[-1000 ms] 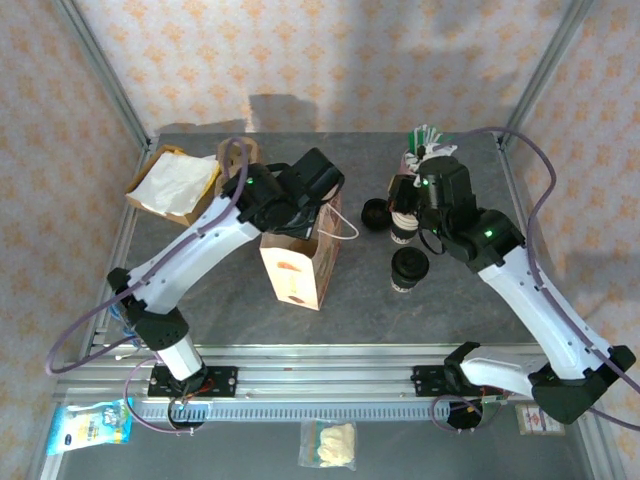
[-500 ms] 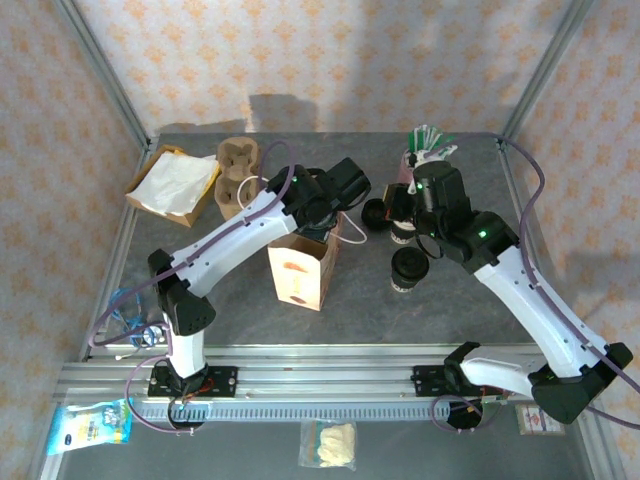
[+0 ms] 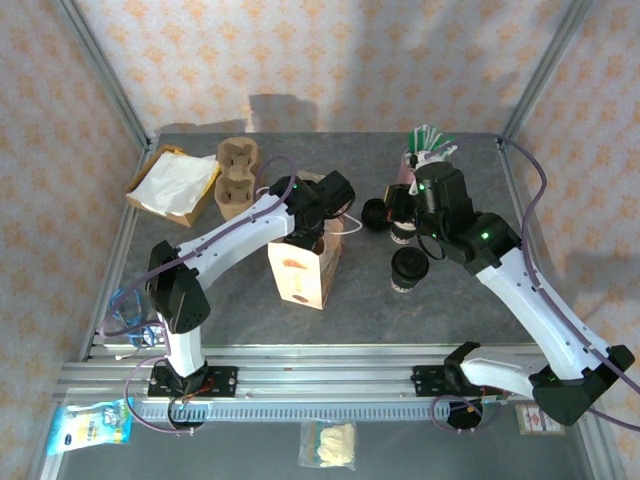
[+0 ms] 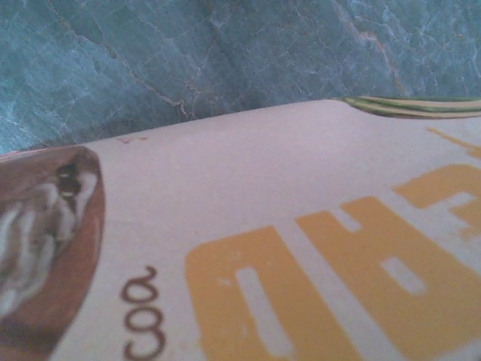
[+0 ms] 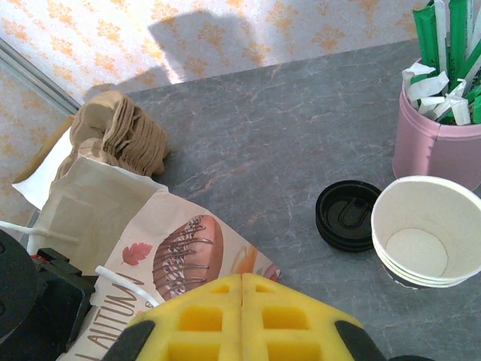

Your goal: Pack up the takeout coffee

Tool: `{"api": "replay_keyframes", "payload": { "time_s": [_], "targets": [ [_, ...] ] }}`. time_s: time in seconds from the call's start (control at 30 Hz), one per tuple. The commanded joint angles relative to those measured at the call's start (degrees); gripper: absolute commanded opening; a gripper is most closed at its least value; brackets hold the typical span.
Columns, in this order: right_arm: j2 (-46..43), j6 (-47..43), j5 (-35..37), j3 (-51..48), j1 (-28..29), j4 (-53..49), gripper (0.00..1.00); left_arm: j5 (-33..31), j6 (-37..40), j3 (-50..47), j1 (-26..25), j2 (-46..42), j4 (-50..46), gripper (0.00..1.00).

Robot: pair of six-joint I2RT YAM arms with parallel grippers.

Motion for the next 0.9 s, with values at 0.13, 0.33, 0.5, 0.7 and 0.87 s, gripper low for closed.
{"api": "replay_keyframes", "payload": {
  "time_s": [0.13, 0.33, 0.5, 0.7, 0.87],
  "targets": [
    [0.16, -1.50, -0.70, -0.56, -0.18, -0.24, 0.00, -2.28, 3.65, 8.37, -0.13, 3.43, -5.98, 0.00],
    [2.50, -1.63, -6.79, 0.23, -0.22, -0.45, 0.13, -2.67, 4.52, 10.09, -1.00, 2.43, -8.40, 0.00],
    [3.21, 1.41, -13.35, -1.45, -0.21, 0.32, 0.42, -1.94, 4.77, 5.61, -1.18, -1.47, -3.83, 0.00],
    [4.81, 6.26, -21.33, -5.39, -0.16, 2.57, 0.59, -1.28, 5.62, 6.04, -1.10, -2.44, -1.62, 0.00],
    [4.79, 8.80, -22.25, -7.90, -0.20, 1.92, 0.61, -1.33, 5.65, 5.70, -1.15, -2.44, -0.42, 0.00]
  ]
}}
